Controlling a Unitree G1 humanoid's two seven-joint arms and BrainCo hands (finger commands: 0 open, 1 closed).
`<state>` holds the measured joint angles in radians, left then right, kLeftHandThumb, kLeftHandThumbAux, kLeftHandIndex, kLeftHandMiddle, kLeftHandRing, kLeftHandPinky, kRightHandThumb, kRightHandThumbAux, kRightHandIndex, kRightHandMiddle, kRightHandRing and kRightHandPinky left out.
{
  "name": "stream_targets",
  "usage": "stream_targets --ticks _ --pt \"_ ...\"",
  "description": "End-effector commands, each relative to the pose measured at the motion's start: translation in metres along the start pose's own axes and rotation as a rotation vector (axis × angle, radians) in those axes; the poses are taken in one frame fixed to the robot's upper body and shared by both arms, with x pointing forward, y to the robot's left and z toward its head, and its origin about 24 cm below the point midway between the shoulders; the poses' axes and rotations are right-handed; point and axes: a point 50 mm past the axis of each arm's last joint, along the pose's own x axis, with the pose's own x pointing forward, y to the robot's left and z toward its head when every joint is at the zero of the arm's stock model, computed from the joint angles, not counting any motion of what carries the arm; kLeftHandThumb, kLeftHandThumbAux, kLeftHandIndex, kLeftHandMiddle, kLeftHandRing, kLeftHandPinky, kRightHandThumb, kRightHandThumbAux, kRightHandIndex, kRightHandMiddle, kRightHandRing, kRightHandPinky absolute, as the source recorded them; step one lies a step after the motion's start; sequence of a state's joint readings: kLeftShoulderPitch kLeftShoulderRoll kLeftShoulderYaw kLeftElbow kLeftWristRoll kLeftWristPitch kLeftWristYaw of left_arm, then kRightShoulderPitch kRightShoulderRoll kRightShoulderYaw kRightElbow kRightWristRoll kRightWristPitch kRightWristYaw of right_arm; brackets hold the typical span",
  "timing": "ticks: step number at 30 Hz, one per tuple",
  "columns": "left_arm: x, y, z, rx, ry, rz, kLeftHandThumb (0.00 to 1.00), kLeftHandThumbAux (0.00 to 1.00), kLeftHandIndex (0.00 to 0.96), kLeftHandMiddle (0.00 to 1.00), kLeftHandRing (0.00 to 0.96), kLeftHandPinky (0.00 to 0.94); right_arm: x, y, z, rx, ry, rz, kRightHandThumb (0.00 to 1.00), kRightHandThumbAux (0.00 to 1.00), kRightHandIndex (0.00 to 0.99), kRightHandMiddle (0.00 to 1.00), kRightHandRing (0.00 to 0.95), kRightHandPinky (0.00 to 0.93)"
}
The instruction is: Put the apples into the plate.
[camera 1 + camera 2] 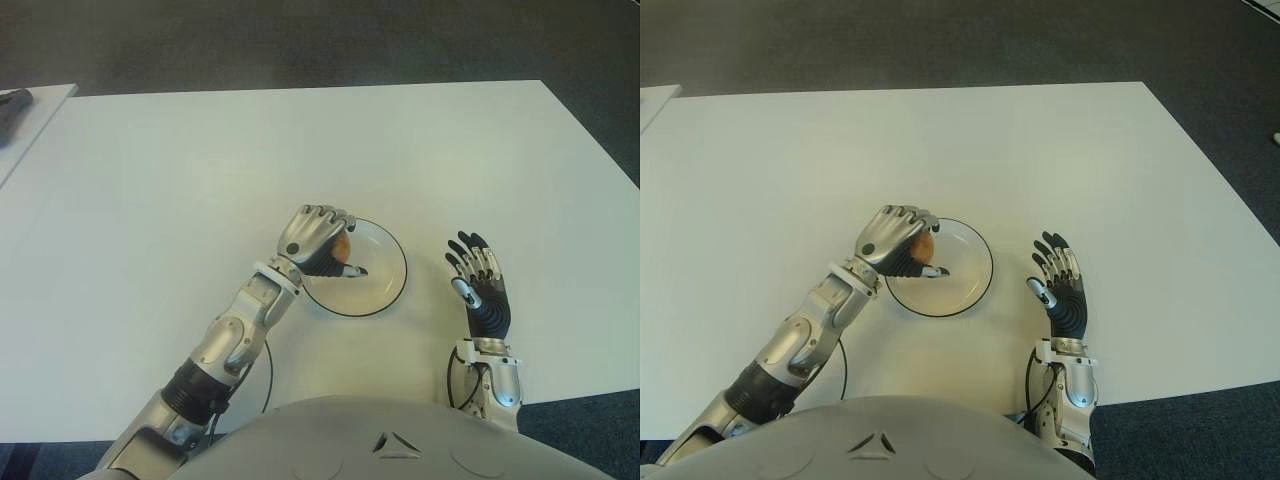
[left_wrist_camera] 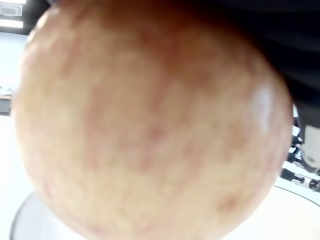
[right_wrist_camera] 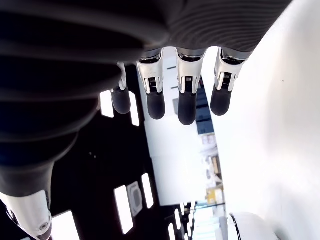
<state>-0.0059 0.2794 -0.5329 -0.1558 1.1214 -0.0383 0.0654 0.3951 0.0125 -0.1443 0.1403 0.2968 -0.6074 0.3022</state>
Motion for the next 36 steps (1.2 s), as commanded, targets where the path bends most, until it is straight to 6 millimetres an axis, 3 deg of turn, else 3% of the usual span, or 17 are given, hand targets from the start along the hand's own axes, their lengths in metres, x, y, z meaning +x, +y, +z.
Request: stream_targets --ticks 1,23,32,34,36 --pt "0.006 -0.004 0.002 0.036 -0.019 0.030 0.854 0.664 0.403 0.531 0.837 0.822 -0.007 0.001 -0.007 0.017 0.052 -0.017 0.270 0.640 0.110 0.146 0.146 0.173" --pt "0.014 -0.023 0.003 0.066 -0.029 -0.077 0.853 0.663 0.403 0.528 0.823 0.816 -0.010 0.001 -0.007 0.017 0.054 -0.032 0.273 0.655 0.114 0.149 0.153 0.185" --pt "0.016 -0.027 0.002 -0.028 0.007 -0.080 0.852 0.664 0.402 0.523 0.809 0.801 -0.010 0.002 -0.008 0.024 0.061 -0.031 0.273 0.653 0.114 0.148 0.153 0.185" --pt "0.015 -0.027 0.001 -0.069 0.011 -0.086 0.847 0.663 0.402 0.549 0.740 0.704 -0.010 0.002 -0.008 0.026 0.066 -0.032 0.276 0.650 0.114 0.150 0.154 0.183" --pt "0.013 -0.028 0.001 -0.095 0.013 -0.102 0.755 0.684 0.411 0.483 0.552 0.533 -0.010 0.001 -0.008 0.027 0.070 -0.032 0.279 0.647 0.114 0.150 0.152 0.178"
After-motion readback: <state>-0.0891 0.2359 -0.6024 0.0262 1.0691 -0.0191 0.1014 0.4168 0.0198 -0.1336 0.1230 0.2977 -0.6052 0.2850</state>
